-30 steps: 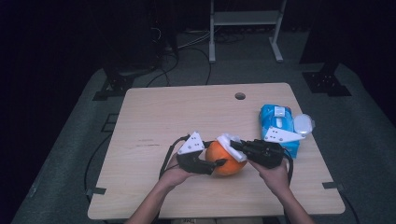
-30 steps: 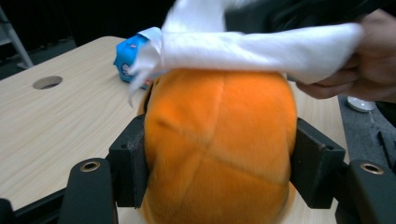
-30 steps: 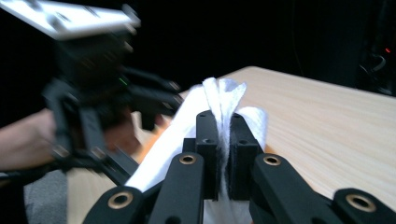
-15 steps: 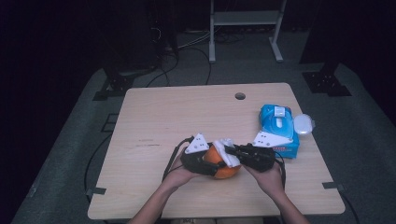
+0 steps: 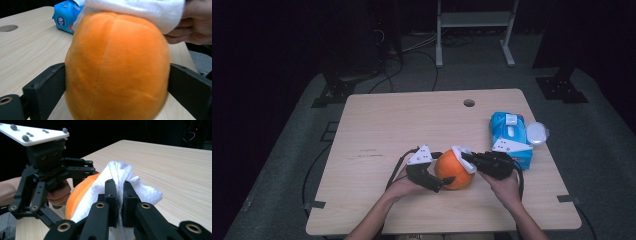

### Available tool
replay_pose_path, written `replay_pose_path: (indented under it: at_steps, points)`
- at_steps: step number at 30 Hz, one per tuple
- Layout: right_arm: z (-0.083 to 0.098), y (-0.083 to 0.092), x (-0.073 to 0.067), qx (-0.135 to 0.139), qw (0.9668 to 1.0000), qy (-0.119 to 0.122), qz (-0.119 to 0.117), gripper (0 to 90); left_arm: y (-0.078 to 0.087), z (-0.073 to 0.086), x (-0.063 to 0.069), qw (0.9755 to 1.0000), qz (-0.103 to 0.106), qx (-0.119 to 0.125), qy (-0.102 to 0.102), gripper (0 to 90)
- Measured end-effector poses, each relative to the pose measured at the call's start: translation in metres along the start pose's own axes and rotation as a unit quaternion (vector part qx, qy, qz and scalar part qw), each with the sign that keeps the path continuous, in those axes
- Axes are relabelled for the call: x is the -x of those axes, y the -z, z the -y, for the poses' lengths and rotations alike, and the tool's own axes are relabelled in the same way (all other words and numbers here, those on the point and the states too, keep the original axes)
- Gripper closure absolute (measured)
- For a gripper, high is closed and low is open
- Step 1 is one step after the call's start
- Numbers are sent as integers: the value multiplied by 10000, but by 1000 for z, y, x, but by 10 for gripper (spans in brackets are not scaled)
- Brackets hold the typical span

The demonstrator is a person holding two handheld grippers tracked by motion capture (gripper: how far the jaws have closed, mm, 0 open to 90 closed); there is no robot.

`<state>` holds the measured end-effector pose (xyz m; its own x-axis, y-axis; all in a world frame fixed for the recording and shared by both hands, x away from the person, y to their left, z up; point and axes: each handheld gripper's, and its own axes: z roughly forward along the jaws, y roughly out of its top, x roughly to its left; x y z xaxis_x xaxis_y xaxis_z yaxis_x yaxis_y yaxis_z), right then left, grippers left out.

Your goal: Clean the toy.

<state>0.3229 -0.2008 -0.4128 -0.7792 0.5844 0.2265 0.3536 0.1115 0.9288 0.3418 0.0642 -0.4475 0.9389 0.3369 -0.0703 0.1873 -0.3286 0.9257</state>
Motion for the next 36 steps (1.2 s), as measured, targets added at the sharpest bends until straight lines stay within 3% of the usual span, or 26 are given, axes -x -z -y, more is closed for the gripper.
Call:
replay_pose_path:
  at_steps: [3, 7, 8, 11, 14, 16, 19, 27, 32, 36]
  points:
    - [-1, 1, -2, -16, 10000, 39, 39, 842, -1, -1, 4, 10000, -45, 12, -64, 69]
    - [-5, 5, -3, 90, 9999, 89, 84, 842, 10, -14, 11, 9995, -244, -38, -201, 239]
    - [-7, 7, -4, 138, 9998, 107, 88, 842, 14, -18, 13, 9993, -291, 0, -255, 251]
    - [-12, 11, -4, 291, 9995, 87, 22, 841, 27, -31, 14, 9998, -117, 88, -145, 260]
    - [-10, 8, -3, 221, 9997, 86, 35, 841, 31, -31, 13, 9995, -206, -111, -216, 262]
    - [-5, 3, -2, 93, 9999, 55, 38, 842, 27, -23, 9, 9995, -186, -248, -95, 262]
    - [2, -3, -3, 7, 10000, 38, 1, 843, 27, -16, 3, 9997, -122, -190, 90, 262]
    - [-6, -7, -31, 2, 9979, 642, -110, 842, 24, -12, 2, 9982, -329, -103, 497, 233]
    - [-7, -12, -45, -125, 9937, 1115, 8, 842, 18, -9, 8, 9990, -281, -125, 328, 224]
    - [-8, -10, -39, -40, 9946, 1023, 146, 842, 17, -10, 13, 9995, -166, -236, 84, 228]
